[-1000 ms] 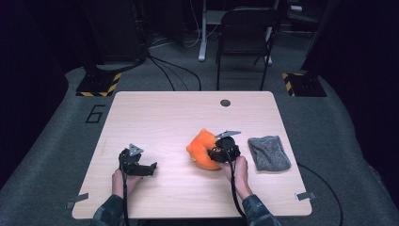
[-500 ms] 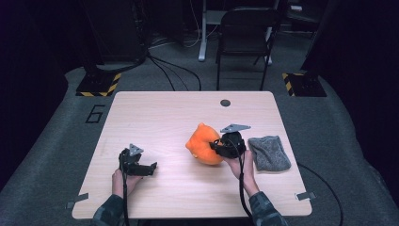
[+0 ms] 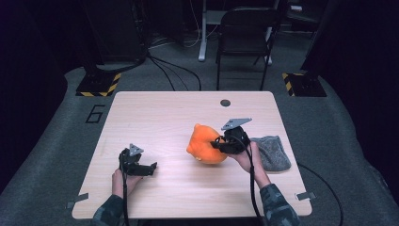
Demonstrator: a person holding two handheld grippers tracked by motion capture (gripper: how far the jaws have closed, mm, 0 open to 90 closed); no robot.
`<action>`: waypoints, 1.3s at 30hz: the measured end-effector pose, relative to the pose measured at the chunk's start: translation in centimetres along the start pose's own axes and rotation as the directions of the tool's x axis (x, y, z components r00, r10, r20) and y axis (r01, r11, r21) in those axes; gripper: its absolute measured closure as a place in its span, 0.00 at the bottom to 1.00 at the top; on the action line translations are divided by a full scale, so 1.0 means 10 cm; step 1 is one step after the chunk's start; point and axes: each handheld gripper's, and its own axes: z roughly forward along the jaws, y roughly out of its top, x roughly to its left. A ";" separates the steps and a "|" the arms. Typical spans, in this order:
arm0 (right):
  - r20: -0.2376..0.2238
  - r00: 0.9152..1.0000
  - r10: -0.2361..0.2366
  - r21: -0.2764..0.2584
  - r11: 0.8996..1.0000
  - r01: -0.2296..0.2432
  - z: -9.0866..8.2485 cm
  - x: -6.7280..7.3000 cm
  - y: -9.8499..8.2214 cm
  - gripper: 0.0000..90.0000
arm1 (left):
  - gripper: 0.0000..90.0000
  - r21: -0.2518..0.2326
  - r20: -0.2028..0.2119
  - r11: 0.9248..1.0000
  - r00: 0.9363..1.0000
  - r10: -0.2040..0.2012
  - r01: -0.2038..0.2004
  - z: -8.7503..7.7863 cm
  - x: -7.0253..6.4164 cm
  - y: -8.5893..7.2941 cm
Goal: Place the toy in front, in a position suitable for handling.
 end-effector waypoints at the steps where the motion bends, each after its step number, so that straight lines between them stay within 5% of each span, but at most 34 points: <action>1: -0.006 1.000 -0.011 -0.004 1.000 0.011 -0.01 -0.01 0.00 0.75 | 0.00 -0.001 0.000 1.000 1.000 0.000 0.000 0.00 0.00 0.00; 11: -0.096 0.992 -0.087 0.016 0.996 0.089 0.13 -0.09 0.02 0.74 | 0.00 -0.001 0.000 1.000 1.000 0.000 0.000 0.00 0.00 0.00; 18: -0.160 0.974 -0.161 0.040 0.985 0.170 0.28 -0.17 0.02 0.73 | 0.00 -0.001 0.001 1.000 1.000 0.001 -0.001 0.00 0.00 0.00; 24: -0.183 0.966 -0.182 0.065 0.978 0.197 0.42 -0.22 0.00 0.70 | 0.00 -0.001 0.001 1.000 1.000 0.001 -0.001 0.00 0.00 0.00; 26: -0.169 0.963 -0.209 0.100 0.969 0.227 0.49 -0.21 -0.02 0.65 | 0.00 -0.001 0.001 1.000 1.000 0.001 -0.001 0.00 0.00 0.00; 33: -0.102 0.980 -0.169 0.076 0.981 0.177 0.42 -0.21 -0.02 0.31 | 0.00 -0.001 0.001 1.000 1.000 0.001 -0.001 0.00 0.00 0.00; 39: -0.029 0.998 -0.053 -0.020 0.998 0.053 0.01 -0.24 -0.06 0.13 | 0.00 -0.001 0.001 1.000 1.000 0.001 -0.001 0.00 0.00 0.00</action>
